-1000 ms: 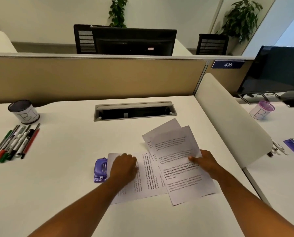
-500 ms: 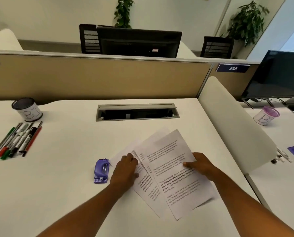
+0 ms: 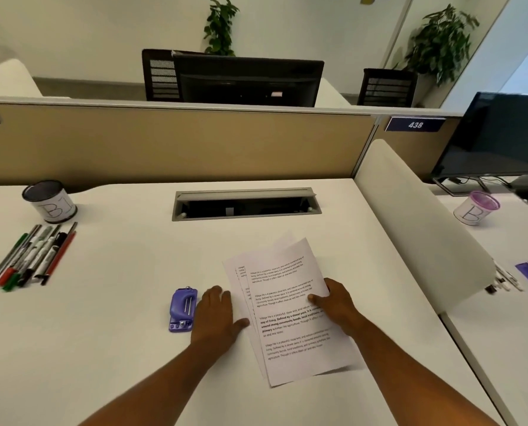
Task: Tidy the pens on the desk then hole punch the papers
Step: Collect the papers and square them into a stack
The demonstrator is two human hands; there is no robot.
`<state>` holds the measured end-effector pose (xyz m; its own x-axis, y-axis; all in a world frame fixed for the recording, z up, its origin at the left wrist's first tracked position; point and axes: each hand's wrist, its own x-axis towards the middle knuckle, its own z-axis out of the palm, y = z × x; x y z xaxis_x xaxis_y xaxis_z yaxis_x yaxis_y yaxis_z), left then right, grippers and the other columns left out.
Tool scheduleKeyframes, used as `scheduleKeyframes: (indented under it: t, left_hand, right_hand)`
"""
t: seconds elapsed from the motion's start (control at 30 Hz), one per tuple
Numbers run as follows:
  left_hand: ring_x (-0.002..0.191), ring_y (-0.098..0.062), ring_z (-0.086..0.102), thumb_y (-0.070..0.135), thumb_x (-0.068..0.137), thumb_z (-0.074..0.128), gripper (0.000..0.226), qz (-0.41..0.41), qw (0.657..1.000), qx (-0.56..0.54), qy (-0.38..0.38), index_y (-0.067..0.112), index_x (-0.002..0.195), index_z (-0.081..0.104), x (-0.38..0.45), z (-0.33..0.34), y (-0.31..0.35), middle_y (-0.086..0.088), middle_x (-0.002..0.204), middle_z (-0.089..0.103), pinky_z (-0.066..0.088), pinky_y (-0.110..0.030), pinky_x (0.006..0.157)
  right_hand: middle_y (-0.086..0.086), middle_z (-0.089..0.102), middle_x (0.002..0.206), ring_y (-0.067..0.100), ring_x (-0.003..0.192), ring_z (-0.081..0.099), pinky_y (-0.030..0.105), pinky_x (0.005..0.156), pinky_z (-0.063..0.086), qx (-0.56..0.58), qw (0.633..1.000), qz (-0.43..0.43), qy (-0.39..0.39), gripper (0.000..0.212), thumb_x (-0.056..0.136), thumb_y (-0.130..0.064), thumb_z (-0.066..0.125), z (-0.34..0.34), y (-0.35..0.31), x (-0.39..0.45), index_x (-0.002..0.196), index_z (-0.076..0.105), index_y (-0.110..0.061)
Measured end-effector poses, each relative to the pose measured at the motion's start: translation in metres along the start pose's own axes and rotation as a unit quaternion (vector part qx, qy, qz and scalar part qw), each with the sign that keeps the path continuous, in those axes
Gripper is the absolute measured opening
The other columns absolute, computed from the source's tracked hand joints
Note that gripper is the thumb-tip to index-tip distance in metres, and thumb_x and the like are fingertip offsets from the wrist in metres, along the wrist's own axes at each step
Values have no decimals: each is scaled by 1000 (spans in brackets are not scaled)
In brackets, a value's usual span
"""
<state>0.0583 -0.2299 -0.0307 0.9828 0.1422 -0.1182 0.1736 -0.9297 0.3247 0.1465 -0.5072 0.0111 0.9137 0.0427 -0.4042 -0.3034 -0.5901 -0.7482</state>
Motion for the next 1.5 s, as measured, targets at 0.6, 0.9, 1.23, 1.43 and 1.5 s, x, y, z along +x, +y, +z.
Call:
scheduleKeyframes:
  t: [0.6, 0.9, 1.23, 1.43, 1.5]
  left_hand:
    - [155, -22, 0, 56, 92, 56, 91, 40, 997, -17, -61, 14, 159, 9, -1, 0, -12, 0, 168, 6, 12, -39, 126]
    - [155, -22, 3, 55, 90, 60, 91, 27, 996, -23, -87, 18, 159, 11, 0, -4, -16, 3, 167, 8, 12, -39, 125]
    - [143, -24, 36, 52, 90, 61, 81, -23, 942, -332, -44, 15, 152, 23, -4, -16, 14, -2, 157, 33, 38, -43, 116]
    - [112, -25, 62, 25, 94, 65, 39, -153, 811, -564, 11, 21, 130, 48, 13, -51, 37, 4, 124, 61, 56, -43, 91]
    - [106, -26, 67, 17, 95, 65, 22, -135, 805, -577, 43, 18, 115, 57, 19, -66, 42, 4, 111, 67, 59, -33, 80]
  right_hand:
    - [12, 47, 136, 33, 124, 53, 43, 103, 50, -244, 967, 6, 79, 72, 89, -46, 68, 46, -17, -6, 150, 36, -23]
    - [12, 79, 98, 27, 84, 75, 35, 74, 60, 123, 986, 112, 13, 29, 72, -17, 87, 30, -18, 4, 98, 75, -9]
    - [0, 72, 117, 20, 104, 70, 40, 94, 58, 108, 993, -55, -12, 32, 94, -19, 72, 17, -18, -16, 125, 64, -17]
    - [2, 80, 98, 24, 85, 78, 47, 79, 65, 202, 977, -72, 13, 32, 84, -33, 82, 7, -24, -26, 109, 68, -19]
    - [2, 80, 99, 24, 84, 79, 42, 74, 65, 229, 969, -87, 24, 40, 80, -39, 84, 3, -28, -29, 110, 67, -19]
